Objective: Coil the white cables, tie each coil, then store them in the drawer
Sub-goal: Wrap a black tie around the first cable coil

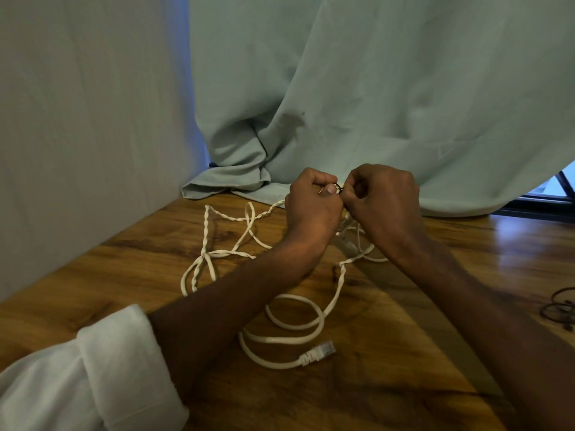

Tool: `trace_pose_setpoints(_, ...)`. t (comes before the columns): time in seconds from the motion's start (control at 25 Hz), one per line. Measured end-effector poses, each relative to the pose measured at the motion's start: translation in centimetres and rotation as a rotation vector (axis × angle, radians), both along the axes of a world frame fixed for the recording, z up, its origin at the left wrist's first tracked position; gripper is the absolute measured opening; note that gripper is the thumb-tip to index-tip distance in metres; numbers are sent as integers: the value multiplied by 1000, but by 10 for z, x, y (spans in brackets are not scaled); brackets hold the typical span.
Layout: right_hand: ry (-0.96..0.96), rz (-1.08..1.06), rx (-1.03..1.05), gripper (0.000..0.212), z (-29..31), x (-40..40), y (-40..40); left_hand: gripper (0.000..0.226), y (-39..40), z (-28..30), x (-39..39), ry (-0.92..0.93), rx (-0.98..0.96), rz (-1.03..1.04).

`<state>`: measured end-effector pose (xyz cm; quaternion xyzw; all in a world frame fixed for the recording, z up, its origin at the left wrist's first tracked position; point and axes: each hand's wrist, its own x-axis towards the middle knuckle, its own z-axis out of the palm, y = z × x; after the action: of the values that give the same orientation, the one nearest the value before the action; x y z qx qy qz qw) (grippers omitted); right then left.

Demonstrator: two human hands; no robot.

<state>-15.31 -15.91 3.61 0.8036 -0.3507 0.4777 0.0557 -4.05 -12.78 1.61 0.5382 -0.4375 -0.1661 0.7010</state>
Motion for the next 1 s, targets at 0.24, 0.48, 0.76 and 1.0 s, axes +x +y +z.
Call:
trace_pose_setpoints(0.24, 52, 76, -50, 13, -1, -1, -8, 20, -3, -3, 6, 27, -28, -50)
trace_pose_setpoints(0.48, -23, 133, 1, 17, 0, 1, -8, 15, -5, -1, 14, 79, -52, -103)
trace_pose_setpoints(0.76, -235, 108, 65, 22, 2, 0, -2, 18, -1, 2, 12, 97, -53, -191)
trace_pose_setpoints(1.0, -243, 95, 49, 16, 0, 3, 3, 19, -1, 3, 11, 117, -49, -190)
